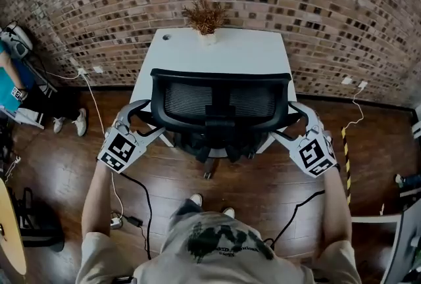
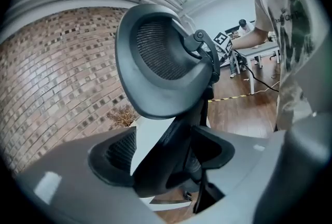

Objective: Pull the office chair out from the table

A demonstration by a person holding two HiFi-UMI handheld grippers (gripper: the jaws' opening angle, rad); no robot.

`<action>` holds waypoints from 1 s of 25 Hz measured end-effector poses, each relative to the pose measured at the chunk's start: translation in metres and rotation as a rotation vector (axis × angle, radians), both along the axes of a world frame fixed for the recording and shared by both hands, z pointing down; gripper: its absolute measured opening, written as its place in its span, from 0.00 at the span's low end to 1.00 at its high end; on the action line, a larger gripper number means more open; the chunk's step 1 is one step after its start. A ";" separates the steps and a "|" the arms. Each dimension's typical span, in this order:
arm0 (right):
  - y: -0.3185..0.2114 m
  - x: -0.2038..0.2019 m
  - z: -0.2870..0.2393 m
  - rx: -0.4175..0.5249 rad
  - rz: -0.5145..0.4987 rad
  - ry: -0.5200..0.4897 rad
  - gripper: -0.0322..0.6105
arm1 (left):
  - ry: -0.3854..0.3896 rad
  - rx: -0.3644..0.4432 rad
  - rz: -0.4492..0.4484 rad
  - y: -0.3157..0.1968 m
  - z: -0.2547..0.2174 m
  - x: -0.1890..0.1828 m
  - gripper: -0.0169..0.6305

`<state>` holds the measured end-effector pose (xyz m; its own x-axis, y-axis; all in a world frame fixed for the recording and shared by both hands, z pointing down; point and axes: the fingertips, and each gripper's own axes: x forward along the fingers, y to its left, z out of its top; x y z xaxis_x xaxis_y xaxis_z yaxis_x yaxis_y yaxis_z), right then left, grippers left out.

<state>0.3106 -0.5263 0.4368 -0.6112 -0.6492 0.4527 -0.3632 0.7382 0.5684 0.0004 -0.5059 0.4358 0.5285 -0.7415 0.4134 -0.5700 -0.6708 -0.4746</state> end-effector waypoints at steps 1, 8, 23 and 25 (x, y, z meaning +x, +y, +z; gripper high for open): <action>-0.004 -0.002 0.006 -0.013 -0.017 0.010 0.61 | 0.001 -0.011 0.001 -0.001 0.000 -0.001 0.55; -0.013 -0.016 0.025 -0.014 -0.119 0.121 0.61 | -0.279 -0.059 -0.068 -0.017 0.033 -0.013 0.54; -0.017 -0.024 0.041 0.170 -0.103 0.276 0.39 | -0.402 -0.134 -0.140 -0.012 0.044 -0.015 0.49; -0.016 -0.026 0.041 0.162 -0.084 0.294 0.39 | -0.407 -0.146 -0.141 -0.010 0.044 -0.017 0.49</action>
